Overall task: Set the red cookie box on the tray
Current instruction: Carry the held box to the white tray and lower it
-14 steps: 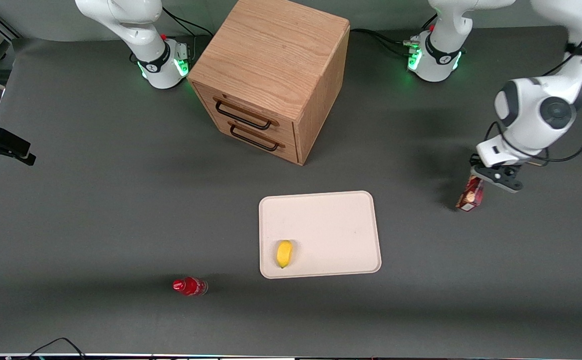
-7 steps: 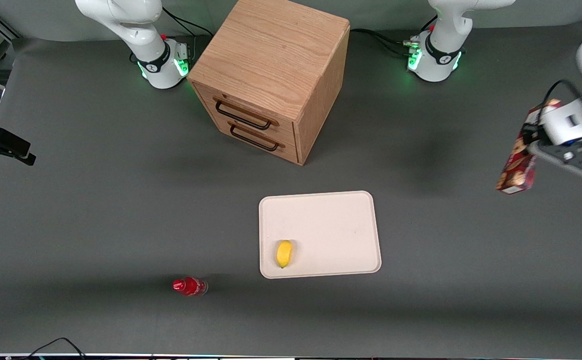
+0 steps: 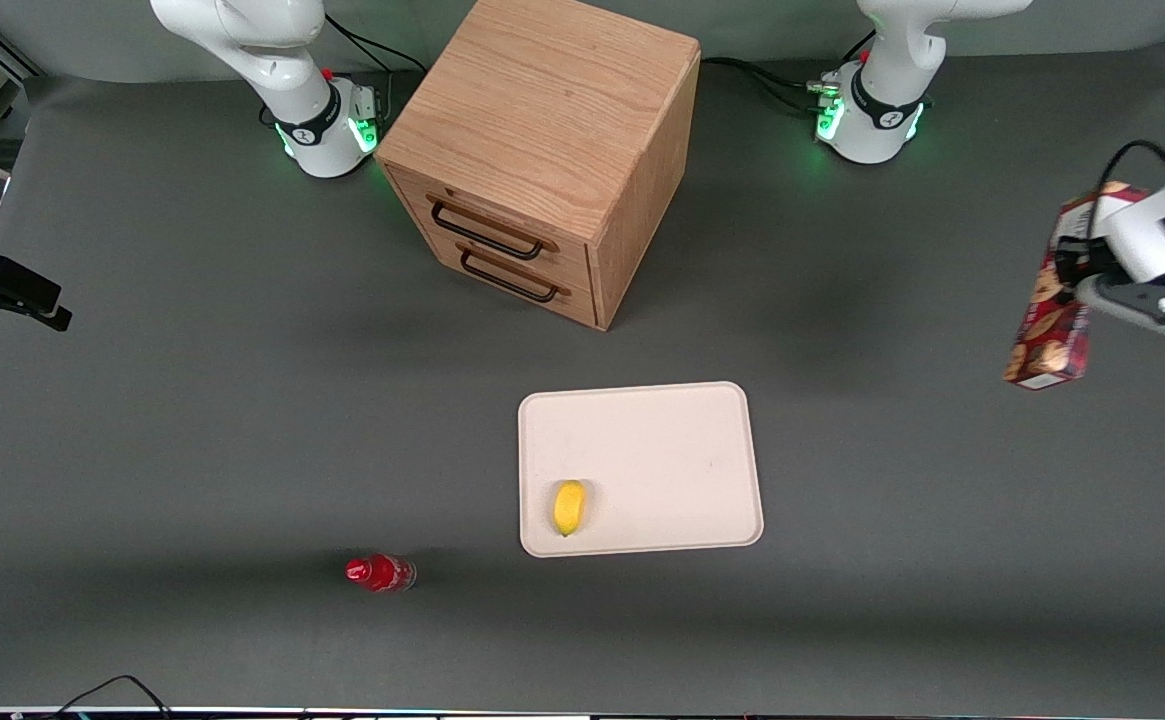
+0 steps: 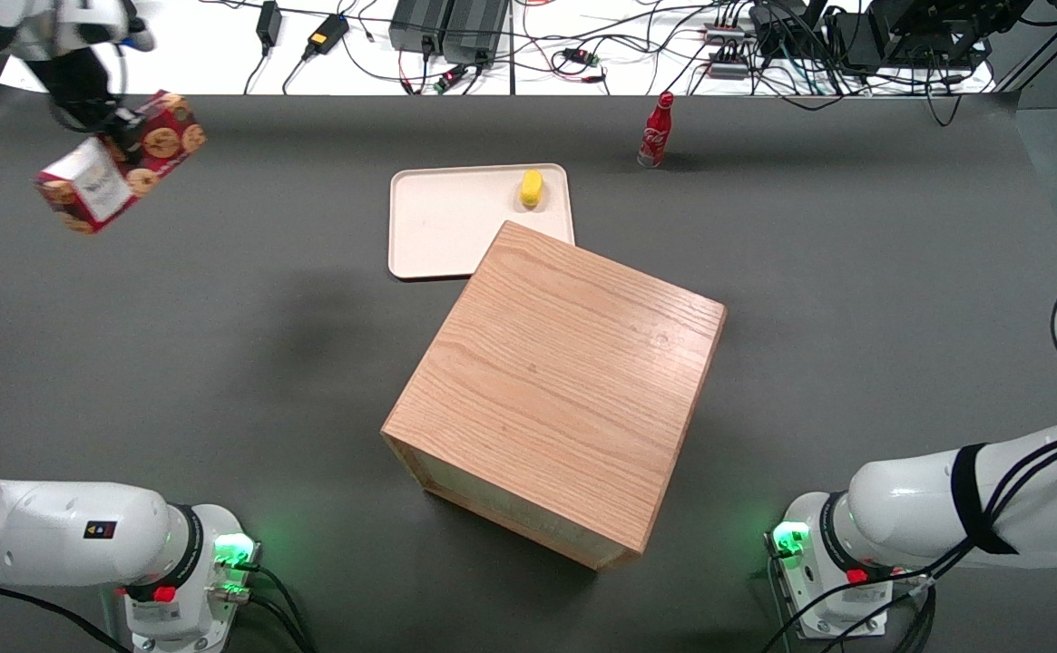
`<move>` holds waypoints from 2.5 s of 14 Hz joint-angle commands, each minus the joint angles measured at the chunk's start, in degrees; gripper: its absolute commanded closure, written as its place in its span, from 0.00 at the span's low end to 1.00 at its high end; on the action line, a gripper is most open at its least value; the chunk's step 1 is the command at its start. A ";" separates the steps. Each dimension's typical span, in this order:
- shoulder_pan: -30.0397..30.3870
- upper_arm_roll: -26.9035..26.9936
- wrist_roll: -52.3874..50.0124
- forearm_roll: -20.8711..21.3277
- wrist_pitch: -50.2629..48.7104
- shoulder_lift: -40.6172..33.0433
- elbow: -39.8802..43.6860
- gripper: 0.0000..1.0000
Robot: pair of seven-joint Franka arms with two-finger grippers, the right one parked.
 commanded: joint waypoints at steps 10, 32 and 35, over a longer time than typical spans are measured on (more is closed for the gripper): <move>-3.27 -20.11 -45.94 -0.87 19.24 18.55 8.42 1.00; -9.08 -19.76 -65.30 20.32 40.90 43.97 13.17 0.62; -9.08 -19.76 -65.30 20.41 40.90 43.97 13.17 0.00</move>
